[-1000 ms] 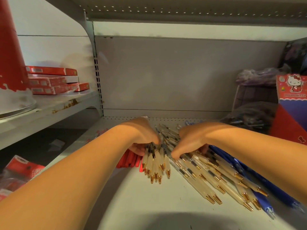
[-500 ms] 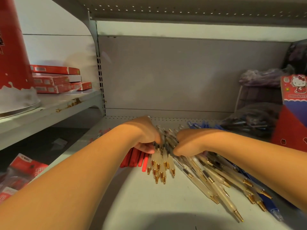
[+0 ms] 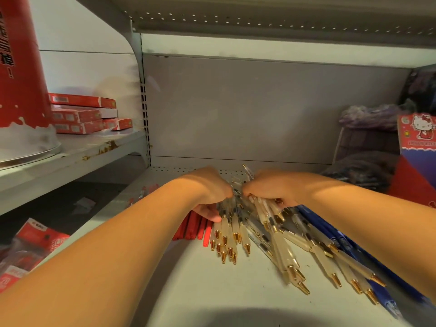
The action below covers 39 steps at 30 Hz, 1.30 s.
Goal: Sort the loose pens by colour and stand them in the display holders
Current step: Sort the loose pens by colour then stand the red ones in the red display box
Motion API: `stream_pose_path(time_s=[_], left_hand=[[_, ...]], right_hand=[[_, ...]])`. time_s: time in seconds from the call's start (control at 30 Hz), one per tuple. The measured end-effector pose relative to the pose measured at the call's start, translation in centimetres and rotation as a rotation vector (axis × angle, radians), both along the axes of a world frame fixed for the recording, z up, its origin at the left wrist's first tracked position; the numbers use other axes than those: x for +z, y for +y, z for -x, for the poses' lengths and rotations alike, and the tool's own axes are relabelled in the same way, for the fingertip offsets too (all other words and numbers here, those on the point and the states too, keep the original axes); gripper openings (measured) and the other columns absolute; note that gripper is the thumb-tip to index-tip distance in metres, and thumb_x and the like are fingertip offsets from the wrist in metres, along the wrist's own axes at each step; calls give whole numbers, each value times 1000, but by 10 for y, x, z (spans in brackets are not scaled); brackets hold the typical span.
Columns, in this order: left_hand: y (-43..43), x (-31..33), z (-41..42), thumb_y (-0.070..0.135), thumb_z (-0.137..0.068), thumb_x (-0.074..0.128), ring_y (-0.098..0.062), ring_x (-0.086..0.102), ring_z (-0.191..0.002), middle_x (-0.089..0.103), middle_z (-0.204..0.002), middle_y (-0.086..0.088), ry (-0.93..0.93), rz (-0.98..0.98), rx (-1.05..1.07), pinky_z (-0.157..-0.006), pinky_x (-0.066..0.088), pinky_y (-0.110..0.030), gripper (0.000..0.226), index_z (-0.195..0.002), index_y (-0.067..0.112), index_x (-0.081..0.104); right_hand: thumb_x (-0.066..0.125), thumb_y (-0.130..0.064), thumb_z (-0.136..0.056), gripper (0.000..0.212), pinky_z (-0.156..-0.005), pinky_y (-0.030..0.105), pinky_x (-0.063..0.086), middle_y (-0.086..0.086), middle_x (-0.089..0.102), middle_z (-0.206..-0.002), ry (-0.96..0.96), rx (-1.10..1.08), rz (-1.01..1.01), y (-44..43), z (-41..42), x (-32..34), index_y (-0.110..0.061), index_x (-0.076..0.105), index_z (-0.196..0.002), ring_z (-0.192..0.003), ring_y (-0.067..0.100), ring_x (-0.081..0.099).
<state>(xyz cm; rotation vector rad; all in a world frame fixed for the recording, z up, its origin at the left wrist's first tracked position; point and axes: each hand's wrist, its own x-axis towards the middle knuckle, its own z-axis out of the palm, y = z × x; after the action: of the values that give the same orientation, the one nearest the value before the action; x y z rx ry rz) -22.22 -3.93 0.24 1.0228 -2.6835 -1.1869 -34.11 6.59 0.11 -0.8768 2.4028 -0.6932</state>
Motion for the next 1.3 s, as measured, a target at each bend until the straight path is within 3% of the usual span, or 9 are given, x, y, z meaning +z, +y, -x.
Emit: stream_pose_path(time_s=[0.1,0.3,0.43,0.57,0.7,0.87,1.0,1.13,1.3], left_hand=[[2,0,1,23,-97,58,-21,66,-51,64,-92,-17,8,29,-5,-59,62,-29,22,-103,2,55],[14,6,1,31,-94,61,-10,53,-40,58,-64,-3,76,36,-112,-45,51,-20,23,-93,7,60],[25,8,-2,34,-93,63,-9,51,-44,60,-62,0,185,-227,-233,-44,47,-20,26,-100,9,63],[28,6,-5,17,-88,73,-7,53,-47,59,-58,2,197,-300,-294,-47,48,-16,17,-96,5,65],[28,7,-6,17,-86,76,-9,54,-49,61,-59,0,184,-292,-273,-49,49,-17,18,-95,4,68],[25,22,-15,14,-87,73,-7,50,-50,58,-62,0,194,-381,-313,-47,46,-15,17,-99,4,68],[20,32,-26,11,-87,71,-6,52,-52,62,-63,1,94,-404,-397,-48,47,-13,10,-94,6,68],[17,30,-25,14,-85,75,-8,52,-53,59,-64,0,117,-343,-310,-49,48,-15,24,-104,1,68],[22,20,-18,20,-85,76,-8,50,-53,57,-63,1,119,-331,-306,-52,47,-16,32,-108,0,67]], right_hand=[[56,-24,-95,20,-70,30,49,6,61,-71,-92,-8,45,-8,-2,-2,-7,62,-103,-69,22,54],[55,-29,-96,19,-50,24,53,-3,58,-48,51,-93,176,-5,7,7,-10,58,-91,-40,11,57],[53,-29,-98,24,-68,37,61,14,72,-84,-1,-140,337,-10,5,13,-6,58,-100,-72,26,72],[54,-29,-97,19,-52,30,48,6,56,-72,-30,-171,430,-13,3,12,-13,53,-87,-62,18,57],[55,-25,-96,18,-39,20,42,3,52,-66,-140,-251,536,-7,7,12,-15,51,-82,-40,12,54],[57,-23,-95,15,-48,27,49,6,56,-67,-301,-306,554,2,15,17,-12,53,-85,-55,18,53],[55,-24,-97,19,-40,23,43,5,56,-66,-259,-341,557,11,25,14,-12,53,-82,-52,15,48],[54,-21,-97,17,-35,22,38,5,55,-65,-306,-371,566,21,31,14,-12,52,-83,-46,13,44],[56,-21,-96,16,-46,27,46,1,54,-55,-362,-277,578,7,8,12,-12,53,-84,-53,15,46]])
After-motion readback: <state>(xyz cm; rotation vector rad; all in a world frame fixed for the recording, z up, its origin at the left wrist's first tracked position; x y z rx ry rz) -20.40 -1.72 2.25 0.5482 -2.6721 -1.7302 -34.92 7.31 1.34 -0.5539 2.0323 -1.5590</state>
